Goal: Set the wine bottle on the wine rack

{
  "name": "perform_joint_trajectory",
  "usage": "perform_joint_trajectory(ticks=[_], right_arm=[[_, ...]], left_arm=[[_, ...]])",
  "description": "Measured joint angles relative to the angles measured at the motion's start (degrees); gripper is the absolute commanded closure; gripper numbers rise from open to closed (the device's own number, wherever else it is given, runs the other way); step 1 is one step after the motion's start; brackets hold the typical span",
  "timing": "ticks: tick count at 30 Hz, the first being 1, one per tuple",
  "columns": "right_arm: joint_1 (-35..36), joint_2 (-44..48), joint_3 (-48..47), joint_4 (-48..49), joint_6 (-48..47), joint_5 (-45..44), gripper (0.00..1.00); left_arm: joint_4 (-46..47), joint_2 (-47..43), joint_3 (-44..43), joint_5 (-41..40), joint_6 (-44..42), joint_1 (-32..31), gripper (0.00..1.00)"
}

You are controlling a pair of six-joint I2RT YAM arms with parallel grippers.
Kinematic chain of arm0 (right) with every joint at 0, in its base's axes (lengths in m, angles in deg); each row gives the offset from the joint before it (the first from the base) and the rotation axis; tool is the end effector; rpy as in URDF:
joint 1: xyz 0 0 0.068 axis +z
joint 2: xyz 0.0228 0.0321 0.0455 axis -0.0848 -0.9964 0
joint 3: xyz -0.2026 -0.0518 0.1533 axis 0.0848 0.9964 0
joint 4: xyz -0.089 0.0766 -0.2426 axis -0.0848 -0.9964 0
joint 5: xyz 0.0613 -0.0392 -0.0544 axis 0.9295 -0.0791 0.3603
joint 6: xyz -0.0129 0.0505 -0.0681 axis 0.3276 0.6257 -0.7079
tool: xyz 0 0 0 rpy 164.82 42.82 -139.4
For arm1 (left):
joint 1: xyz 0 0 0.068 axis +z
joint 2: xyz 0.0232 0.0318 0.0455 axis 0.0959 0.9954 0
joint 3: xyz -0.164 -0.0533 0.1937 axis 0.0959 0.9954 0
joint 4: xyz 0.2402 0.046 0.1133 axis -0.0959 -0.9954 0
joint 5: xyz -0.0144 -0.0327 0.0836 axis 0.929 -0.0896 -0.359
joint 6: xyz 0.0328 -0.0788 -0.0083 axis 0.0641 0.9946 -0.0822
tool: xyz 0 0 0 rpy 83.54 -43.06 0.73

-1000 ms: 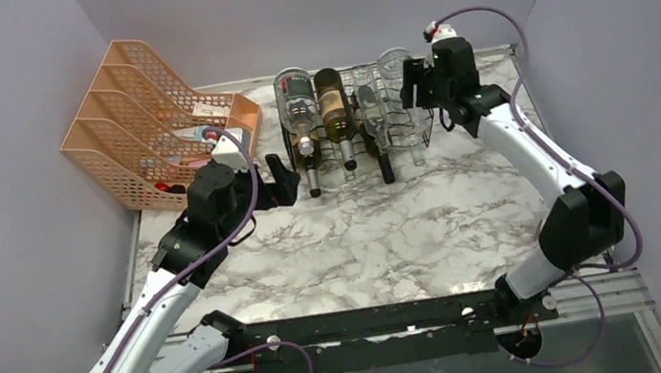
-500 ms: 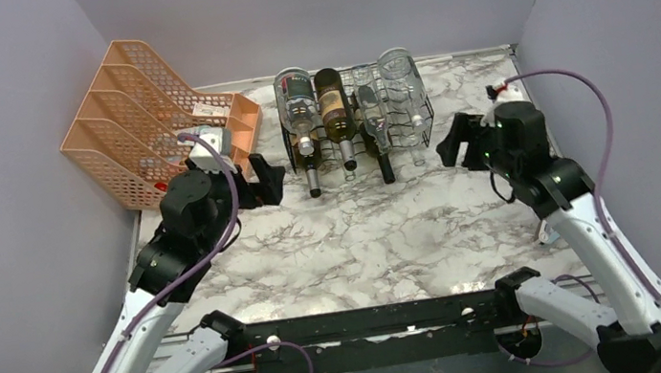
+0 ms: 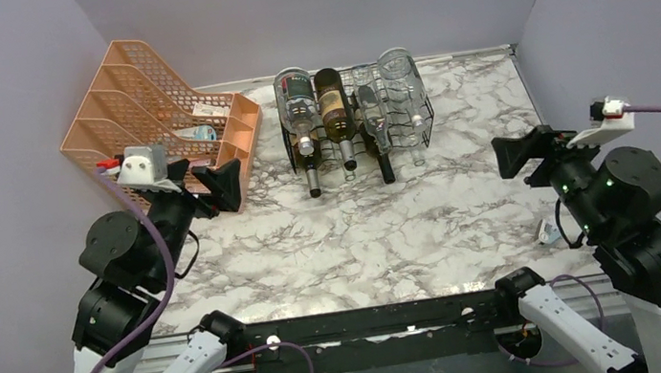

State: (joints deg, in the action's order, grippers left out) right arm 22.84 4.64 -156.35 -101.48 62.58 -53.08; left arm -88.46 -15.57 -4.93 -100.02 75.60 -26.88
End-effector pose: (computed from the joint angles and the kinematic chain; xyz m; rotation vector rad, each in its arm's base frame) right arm 0.1244 0.0233 0.4246 0.1762 1.7301 0.2872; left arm 0.1311 -0.0599 0.4485 0.0793 1.5655 -0.3967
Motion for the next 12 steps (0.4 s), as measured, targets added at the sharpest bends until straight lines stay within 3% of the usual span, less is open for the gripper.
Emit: perform_joint_trajectory(ticks=[12], right_arm=[[0.0, 0.39, -10.95, -1.9, -4.24, -3.58, 0.14]], left_arm=[[-2.89, -1.46, -5.53, -0.2, -2.6, 0.0, 0.01]])
